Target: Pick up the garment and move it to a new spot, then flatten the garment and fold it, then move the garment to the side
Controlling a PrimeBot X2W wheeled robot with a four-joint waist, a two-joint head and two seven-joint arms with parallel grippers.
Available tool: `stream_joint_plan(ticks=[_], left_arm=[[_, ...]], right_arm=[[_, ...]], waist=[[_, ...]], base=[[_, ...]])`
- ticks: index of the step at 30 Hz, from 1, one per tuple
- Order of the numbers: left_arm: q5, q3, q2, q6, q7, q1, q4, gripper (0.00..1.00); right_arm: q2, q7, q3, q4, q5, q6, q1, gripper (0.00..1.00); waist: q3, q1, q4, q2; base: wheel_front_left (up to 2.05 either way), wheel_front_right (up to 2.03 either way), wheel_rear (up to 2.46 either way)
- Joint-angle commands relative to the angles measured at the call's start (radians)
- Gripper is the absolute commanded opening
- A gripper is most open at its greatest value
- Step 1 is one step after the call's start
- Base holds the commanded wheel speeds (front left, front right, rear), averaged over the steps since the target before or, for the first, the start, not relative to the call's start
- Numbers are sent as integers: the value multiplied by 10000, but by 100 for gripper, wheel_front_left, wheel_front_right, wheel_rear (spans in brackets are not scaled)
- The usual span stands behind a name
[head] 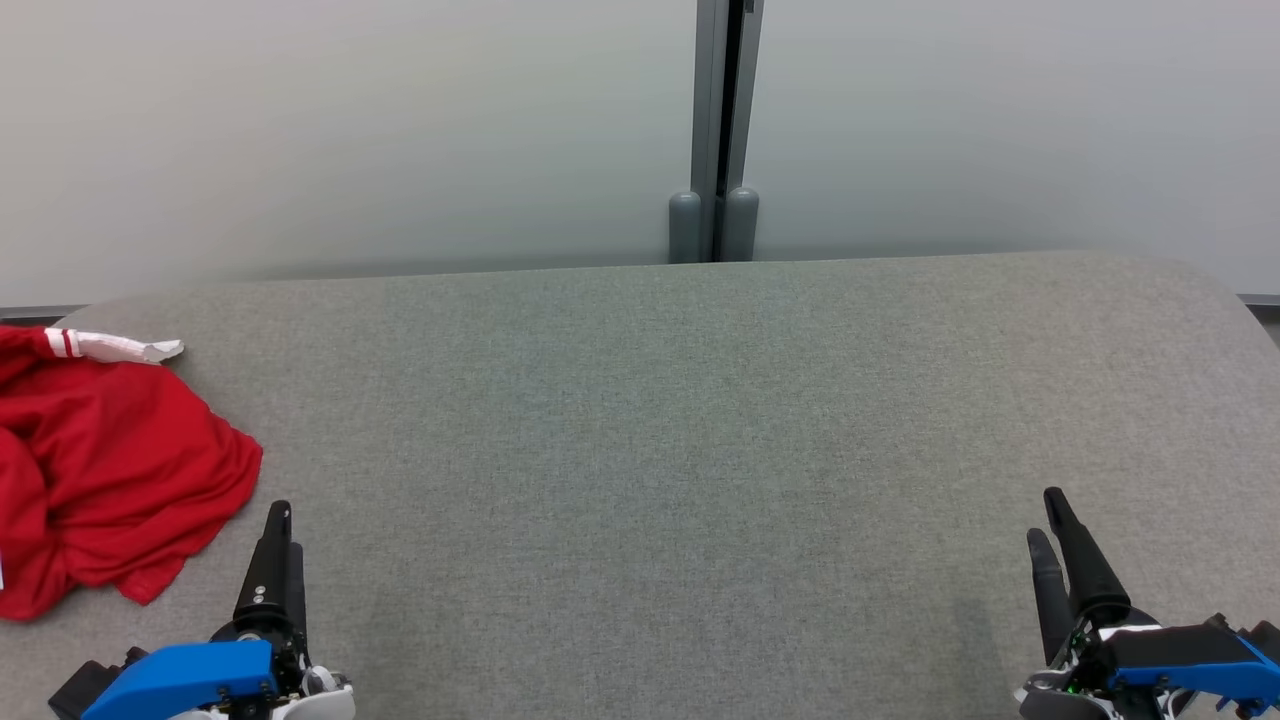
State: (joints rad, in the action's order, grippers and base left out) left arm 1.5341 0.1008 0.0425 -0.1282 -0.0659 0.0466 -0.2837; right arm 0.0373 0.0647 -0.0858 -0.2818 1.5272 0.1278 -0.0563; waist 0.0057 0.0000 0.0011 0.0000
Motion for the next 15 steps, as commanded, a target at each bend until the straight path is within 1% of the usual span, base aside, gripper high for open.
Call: stream_joint_plan(ticks=[1,7,15], left_arm=[[-253,-15,63,-6,100,297,204,100],[-1447,10,67,49,375,389,296,100],[-3236,-120,72,290,715,424,524,100]], right_arm=[[42,-76,48,210,-257,13,-190,100],[52,-353,138,352,-1228,15,-211,100],[64,-694,295,453,-2575,18,-247,100]], waist=[[3,0,2,0],[28,0,6,0],[69,0,12,0]], base=[[0,0,0],[0,0,0],[0,0,0]])
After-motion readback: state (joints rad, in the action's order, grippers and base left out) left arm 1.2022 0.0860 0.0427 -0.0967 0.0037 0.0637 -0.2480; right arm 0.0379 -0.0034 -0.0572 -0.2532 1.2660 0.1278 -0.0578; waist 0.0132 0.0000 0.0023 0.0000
